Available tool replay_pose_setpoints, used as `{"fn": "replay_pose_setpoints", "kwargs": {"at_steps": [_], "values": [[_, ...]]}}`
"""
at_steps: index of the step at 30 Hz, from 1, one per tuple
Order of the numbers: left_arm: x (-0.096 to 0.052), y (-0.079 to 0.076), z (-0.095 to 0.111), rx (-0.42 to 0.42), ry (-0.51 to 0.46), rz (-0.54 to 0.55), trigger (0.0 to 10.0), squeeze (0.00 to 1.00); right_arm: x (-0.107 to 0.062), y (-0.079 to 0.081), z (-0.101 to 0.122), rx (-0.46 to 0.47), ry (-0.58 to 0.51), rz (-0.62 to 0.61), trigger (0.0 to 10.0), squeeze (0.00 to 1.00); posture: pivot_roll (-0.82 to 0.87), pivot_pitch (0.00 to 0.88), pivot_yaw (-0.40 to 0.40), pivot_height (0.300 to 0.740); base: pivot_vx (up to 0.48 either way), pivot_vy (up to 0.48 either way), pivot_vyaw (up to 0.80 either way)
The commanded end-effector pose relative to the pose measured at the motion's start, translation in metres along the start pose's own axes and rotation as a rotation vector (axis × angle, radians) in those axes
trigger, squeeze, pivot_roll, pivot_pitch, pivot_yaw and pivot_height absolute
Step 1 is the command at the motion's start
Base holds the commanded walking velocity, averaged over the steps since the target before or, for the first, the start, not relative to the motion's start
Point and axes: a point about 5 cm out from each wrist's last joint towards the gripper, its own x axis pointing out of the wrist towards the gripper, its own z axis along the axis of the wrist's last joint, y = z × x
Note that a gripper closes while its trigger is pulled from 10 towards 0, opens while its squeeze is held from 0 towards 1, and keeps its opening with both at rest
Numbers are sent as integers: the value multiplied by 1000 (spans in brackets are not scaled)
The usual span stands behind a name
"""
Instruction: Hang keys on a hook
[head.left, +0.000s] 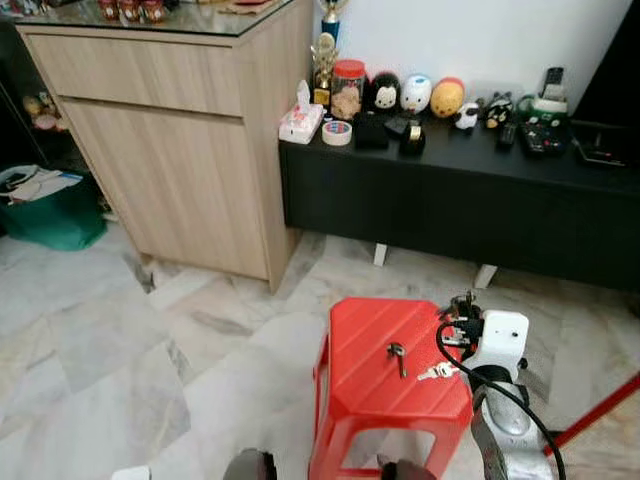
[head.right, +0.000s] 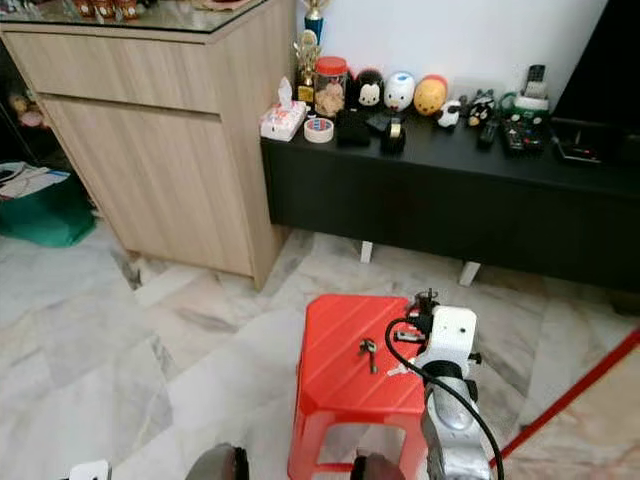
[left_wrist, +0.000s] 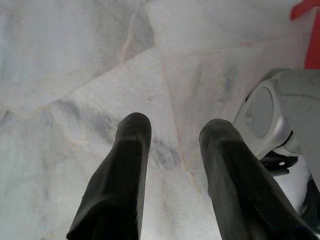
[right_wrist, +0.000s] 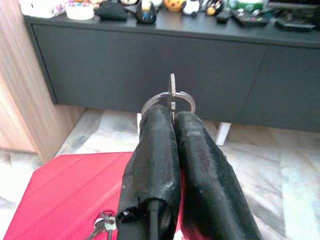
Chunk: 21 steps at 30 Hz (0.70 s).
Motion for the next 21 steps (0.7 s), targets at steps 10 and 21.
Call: {"fn": "replay_pose_setpoints", "kwargs": {"at_steps": [10,21], "values": [[-2,0,-5,-11,15,6,10000,0,1,-3,1,3,4,-12,10000,0,67,0,-27,645,-309,0,0],[0,-1,1,-6,-4,10,10000,0,2,-1,2,8,-1,-8,10000,0,64,0,-26,645,-78,0,0]]}}
